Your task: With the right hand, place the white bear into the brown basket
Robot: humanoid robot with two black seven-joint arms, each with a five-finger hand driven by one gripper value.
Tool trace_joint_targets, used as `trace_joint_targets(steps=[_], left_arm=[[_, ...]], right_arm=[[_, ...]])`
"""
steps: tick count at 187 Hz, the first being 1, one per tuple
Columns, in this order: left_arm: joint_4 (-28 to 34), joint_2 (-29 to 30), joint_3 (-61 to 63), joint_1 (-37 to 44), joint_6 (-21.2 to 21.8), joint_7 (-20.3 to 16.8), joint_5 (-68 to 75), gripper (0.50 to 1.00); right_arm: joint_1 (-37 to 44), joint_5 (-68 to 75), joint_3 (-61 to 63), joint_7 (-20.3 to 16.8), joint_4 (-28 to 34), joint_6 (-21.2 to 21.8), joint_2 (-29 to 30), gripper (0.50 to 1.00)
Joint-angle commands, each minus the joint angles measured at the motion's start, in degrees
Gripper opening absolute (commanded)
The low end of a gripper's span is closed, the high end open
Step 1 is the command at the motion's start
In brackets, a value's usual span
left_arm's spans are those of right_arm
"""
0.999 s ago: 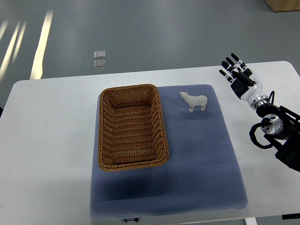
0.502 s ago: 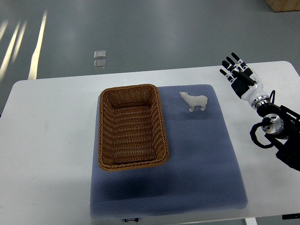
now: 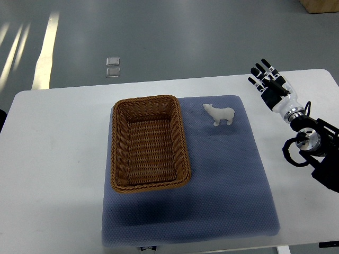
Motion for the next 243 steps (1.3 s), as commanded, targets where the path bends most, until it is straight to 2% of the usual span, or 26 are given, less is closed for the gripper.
trace_joint_targets(steps=[1, 71, 106, 153, 219, 243], left_arm=[[0.02, 0.0, 0.0, 0.04, 0.0, 0.0, 0.03, 1.0], [0.11, 0.0, -0.08, 0.04, 0.0, 0.0, 0.03, 1.0], [0.02, 0.0, -0.08, 0.04, 0.0, 0.0, 0.03, 1.0], [0.02, 0.0, -0.08, 0.04, 0.0, 0.0, 0.03, 1.0], [-0.07, 0.0, -0.08, 0.04, 0.0, 0.0, 0.03, 1.0], [0.02, 0.0, -0.08, 0.04, 0.0, 0.0, 0.03, 1.0]], right_arm=[[0.0, 0.0, 0.14, 0.16, 0.0, -0.12, 0.0, 0.924], [0.0, 0.0, 0.23, 0.07, 0.0, 0.14, -0.09, 0.924], [0.0, -0.79, -0.38, -0.02, 0.0, 4.27, -0.7, 0.926], [0.08, -3.08, -0.38, -0.02, 0.0, 3.83, -0.88, 0.924], [1.4, -12.04, -0.47, -0.02, 0.0, 3.83, -0.97, 0.921], [2.02, -19.86, -0.56, -0.02, 0.0, 3.92, -2.29, 0.921]])
